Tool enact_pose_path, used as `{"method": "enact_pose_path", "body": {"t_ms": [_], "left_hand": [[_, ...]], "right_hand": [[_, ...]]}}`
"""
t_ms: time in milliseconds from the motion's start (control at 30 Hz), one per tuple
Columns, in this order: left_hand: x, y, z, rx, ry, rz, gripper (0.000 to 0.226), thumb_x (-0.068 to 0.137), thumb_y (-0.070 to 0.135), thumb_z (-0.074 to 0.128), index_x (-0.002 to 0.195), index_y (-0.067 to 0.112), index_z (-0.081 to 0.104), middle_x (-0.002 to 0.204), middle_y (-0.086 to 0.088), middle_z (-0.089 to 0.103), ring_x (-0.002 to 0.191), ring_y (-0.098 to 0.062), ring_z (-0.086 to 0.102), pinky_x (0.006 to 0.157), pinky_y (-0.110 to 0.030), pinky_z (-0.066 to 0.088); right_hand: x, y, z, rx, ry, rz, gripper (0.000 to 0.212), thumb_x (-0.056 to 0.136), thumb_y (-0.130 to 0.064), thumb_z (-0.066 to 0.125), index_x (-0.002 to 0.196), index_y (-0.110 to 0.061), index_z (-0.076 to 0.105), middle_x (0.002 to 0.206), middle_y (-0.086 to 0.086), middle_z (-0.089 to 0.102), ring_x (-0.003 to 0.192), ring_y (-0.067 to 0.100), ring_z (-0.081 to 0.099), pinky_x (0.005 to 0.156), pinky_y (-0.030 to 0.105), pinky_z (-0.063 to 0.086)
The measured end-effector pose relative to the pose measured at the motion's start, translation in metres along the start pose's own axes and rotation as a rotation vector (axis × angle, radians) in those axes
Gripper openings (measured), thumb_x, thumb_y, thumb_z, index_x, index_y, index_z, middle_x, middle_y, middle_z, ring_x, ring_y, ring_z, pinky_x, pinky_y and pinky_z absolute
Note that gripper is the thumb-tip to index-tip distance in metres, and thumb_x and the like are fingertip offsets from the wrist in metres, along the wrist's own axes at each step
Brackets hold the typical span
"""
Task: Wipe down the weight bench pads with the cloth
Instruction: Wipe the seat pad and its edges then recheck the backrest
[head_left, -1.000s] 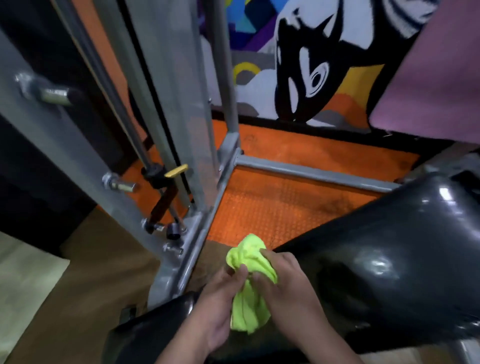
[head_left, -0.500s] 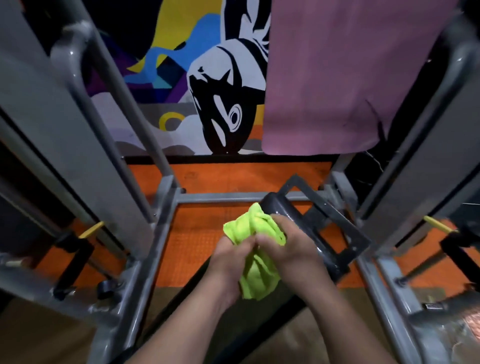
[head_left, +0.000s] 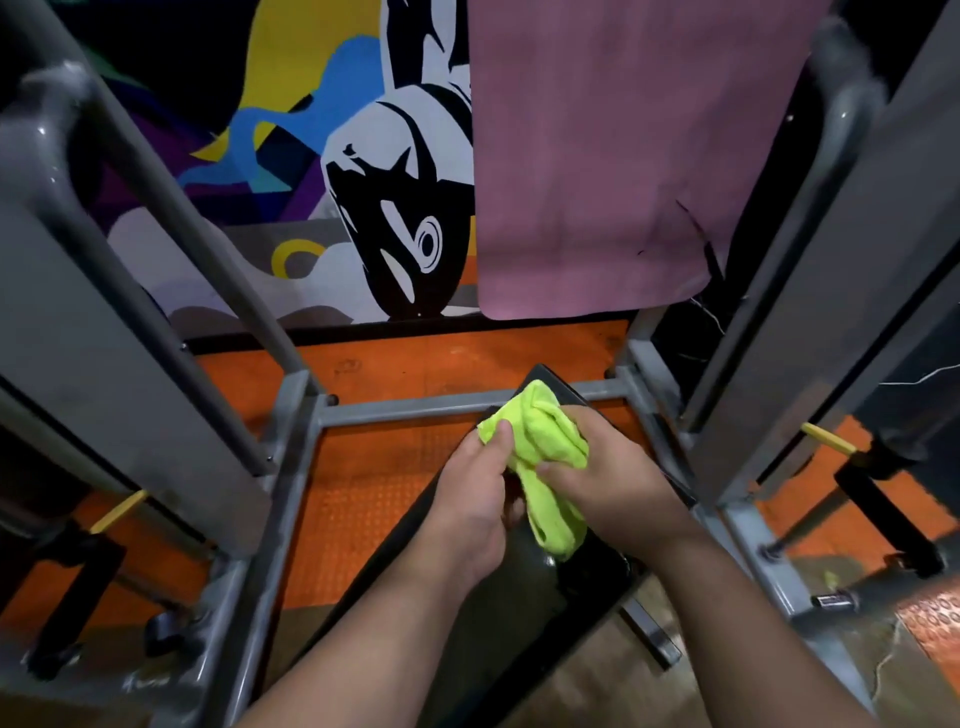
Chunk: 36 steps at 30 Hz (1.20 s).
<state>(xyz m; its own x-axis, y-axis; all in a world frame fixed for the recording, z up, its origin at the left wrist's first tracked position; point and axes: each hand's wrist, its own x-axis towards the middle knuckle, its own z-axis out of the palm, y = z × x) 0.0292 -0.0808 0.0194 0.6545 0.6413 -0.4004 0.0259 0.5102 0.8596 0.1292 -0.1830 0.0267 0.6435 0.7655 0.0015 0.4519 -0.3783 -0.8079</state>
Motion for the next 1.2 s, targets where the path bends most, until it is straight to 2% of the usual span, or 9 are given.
{"method": "enact_pose_path", "body": {"t_ms": [167,467,633,700,833,900,967,1100,1200], "left_hand": [[0.008,-0.004,0.005,0.205,-0.073,0.028,0.035,0.087,0.028,0.078,0.116,0.015,0.063,0.101,-0.002,0.077,0.095,-0.02,0.073,0.094,-0.045,0.056],[0.022,0.008,0.011,-0.096,-0.028,0.034,0.027,0.094,-0.004,0.06,0.116,0.011,0.064,0.101,-0.009,0.078,0.092,-0.028,0.076,0.08,-0.049,0.061],[0.038,0.005,0.025,0.037,0.01,0.081,0.028,0.092,-0.002,0.066,0.108,0.02,0.069,0.1,0.002,0.078,0.095,-0.018,0.075,0.081,-0.037,0.06],[0.047,0.001,0.026,0.243,0.033,0.122,0.029,0.089,0.011,0.073,0.114,0.024,0.064,0.105,0.004,0.076,0.102,-0.02,0.072,0.083,-0.035,0.058],[0.064,-0.017,0.012,1.417,0.135,0.438,0.093,0.082,0.052,0.074,0.154,0.033,0.019,0.138,0.002,0.043,0.126,-0.023,0.044,0.104,-0.042,0.043],[0.06,-0.021,0.007,1.54,0.132,0.617,0.088,0.088,0.054,0.066,0.157,0.036,0.014,0.151,-0.002,0.03,0.138,-0.026,0.031,0.113,-0.044,0.034],[0.059,-0.026,0.002,1.642,0.065,0.77,0.057,0.095,0.052,0.057,0.146,0.031,0.043,0.15,-0.004,0.038,0.141,-0.028,0.03,0.116,-0.045,0.028],[0.05,-0.029,-0.008,1.69,-0.078,0.608,0.05,0.104,0.053,0.033,0.148,0.032,0.043,0.163,0.001,0.029,0.152,-0.024,0.011,0.124,-0.046,0.004],[0.037,-0.026,-0.023,1.628,-0.088,0.623,0.055,0.104,0.054,0.031,0.155,0.032,0.033,0.166,0.005,0.019,0.154,-0.019,0.002,0.126,-0.042,-0.001]], "right_hand": [[0.016,0.012,-0.01,0.156,0.014,0.064,0.006,0.091,-0.028,0.064,0.094,-0.032,0.067,0.085,-0.011,0.072,0.078,0.006,0.069,0.068,0.034,0.054],[0.045,0.03,-0.051,0.464,0.265,0.239,0.003,0.093,-0.019,0.068,0.092,-0.017,0.07,0.088,0.012,0.075,0.078,0.031,0.073,0.072,0.05,0.059],[0.074,0.04,-0.08,0.467,0.213,0.316,0.011,0.091,-0.018,0.071,0.101,-0.013,0.071,0.082,0.005,0.075,0.064,0.017,0.071,0.055,0.028,0.054],[0.086,0.052,-0.082,0.253,0.253,0.357,0.026,0.093,-0.027,0.068,0.115,-0.013,0.068,0.1,0.005,0.073,0.077,0.021,0.069,0.063,0.03,0.052],[0.088,0.069,-0.052,-0.403,0.148,0.242,0.045,0.092,-0.054,0.053,0.125,-0.024,0.059,0.125,0.011,0.059,0.107,0.034,0.058,0.09,0.047,0.05],[0.082,0.067,-0.03,-0.517,-0.047,0.193,0.058,0.091,-0.061,0.048,0.135,-0.025,0.051,0.134,0.01,0.053,0.119,0.033,0.054,0.097,0.049,0.046],[0.077,0.067,-0.014,-0.679,-0.055,0.131,0.067,0.092,-0.061,0.046,0.146,-0.023,0.038,0.143,0.008,0.044,0.126,0.032,0.046,0.101,0.048,0.042],[0.069,0.068,0.002,-0.894,-0.022,-0.04,0.074,0.098,-0.058,0.039,0.157,-0.022,0.014,0.157,0.007,0.029,0.136,0.031,0.038,0.105,0.047,0.038],[0.065,0.069,0.008,-0.948,0.013,-0.089,0.069,0.098,-0.055,0.039,0.155,-0.018,0.024,0.156,0.008,0.033,0.14,0.031,0.035,0.11,0.052,0.035]]}}
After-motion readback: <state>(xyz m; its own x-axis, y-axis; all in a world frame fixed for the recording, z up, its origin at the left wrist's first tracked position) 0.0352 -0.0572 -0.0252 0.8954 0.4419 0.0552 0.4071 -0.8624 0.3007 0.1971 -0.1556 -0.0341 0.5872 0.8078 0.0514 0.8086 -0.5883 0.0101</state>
